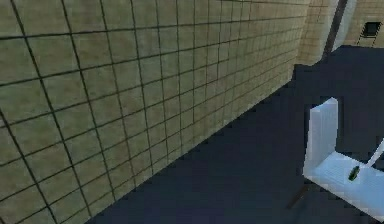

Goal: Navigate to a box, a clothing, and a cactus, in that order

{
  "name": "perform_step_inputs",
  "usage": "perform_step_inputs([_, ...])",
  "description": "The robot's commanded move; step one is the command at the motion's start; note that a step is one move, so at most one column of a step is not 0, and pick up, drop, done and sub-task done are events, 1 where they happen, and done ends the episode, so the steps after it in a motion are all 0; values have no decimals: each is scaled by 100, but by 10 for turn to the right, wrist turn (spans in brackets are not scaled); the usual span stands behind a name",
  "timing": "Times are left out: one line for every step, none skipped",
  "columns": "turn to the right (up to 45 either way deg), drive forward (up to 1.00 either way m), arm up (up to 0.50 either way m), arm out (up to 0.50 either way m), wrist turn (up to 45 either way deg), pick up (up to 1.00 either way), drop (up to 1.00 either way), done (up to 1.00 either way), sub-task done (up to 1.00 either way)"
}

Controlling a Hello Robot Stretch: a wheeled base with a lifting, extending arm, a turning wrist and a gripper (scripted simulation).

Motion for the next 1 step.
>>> perform_step_inputs([60,0,0,0,0,0,0,0,0])
